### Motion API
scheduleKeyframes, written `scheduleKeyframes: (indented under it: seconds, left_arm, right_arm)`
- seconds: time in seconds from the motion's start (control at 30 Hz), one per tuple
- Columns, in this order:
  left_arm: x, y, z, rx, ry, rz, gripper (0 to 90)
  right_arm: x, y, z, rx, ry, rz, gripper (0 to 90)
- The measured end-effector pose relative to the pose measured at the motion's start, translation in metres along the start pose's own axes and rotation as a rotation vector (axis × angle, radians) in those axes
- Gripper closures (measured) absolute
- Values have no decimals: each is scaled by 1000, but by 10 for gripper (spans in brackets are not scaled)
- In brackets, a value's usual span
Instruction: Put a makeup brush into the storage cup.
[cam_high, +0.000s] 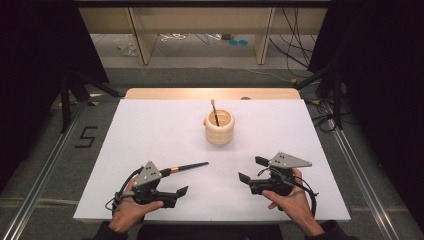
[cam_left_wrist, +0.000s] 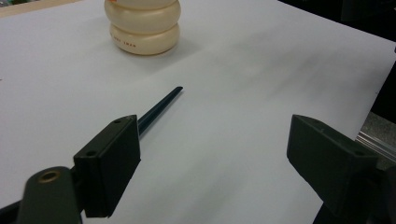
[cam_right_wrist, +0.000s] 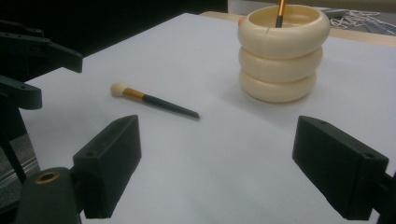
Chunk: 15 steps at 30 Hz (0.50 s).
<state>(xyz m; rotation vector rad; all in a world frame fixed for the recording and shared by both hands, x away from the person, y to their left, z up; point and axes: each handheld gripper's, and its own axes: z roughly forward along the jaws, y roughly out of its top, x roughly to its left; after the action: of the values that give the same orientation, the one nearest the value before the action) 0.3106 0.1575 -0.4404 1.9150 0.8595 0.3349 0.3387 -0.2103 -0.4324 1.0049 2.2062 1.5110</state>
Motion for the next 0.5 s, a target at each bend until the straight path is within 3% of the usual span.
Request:
scheduleKeyframes:
  seconds: [0.5]
  left_arm:
    - [2,1,0,-13,-3,4,172]
  right_arm:
    - [-2,0,0,14,-4,2,164]
